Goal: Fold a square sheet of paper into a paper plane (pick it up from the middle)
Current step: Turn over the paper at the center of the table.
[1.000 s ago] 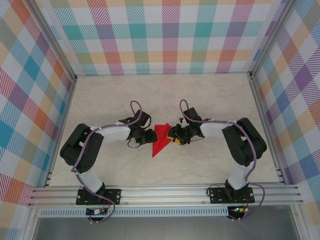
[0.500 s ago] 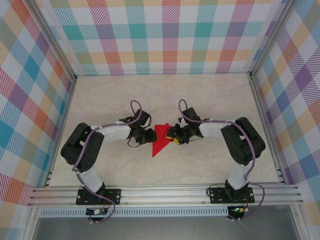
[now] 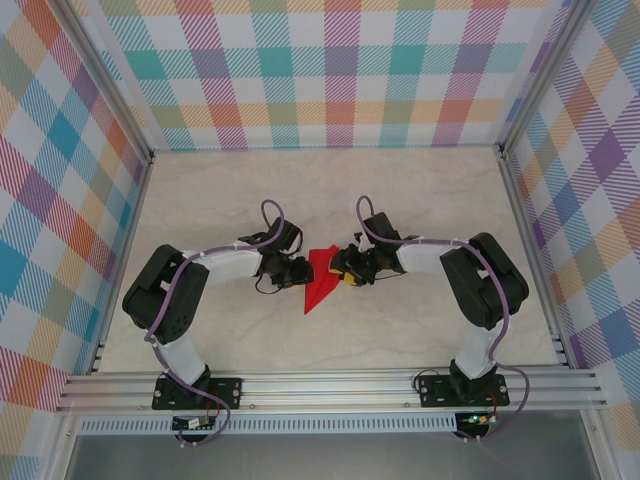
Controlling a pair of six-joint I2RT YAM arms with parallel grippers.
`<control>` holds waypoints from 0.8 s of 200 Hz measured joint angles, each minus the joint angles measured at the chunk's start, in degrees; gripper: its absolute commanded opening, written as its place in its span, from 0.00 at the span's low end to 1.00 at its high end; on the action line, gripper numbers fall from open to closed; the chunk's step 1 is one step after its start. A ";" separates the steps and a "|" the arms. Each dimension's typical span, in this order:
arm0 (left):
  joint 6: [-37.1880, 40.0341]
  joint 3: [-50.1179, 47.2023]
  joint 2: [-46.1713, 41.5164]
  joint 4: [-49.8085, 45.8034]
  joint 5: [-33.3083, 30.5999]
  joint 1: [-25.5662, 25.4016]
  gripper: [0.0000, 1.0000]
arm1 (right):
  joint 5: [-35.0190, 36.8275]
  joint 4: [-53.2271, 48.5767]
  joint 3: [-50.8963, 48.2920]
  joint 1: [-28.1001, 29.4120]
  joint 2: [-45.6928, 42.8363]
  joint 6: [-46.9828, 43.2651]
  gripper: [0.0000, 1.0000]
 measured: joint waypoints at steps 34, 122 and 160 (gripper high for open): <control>-0.02 0.00 0.00 -0.15 -0.26 0.00 0.27 | 0.55 0.59 1.36 0.00 0.22 -0.09 0.45; -0.07 0.00 0.00 -0.22 -0.70 -0.02 0.26 | 1.03 -0.74 4.70 -0.02 4.24 -1.97 0.43; -0.09 0.00 0.00 -0.24 -0.76 -0.02 0.26 | -0.35 2.95 2.05 -0.26 3.41 -1.70 0.40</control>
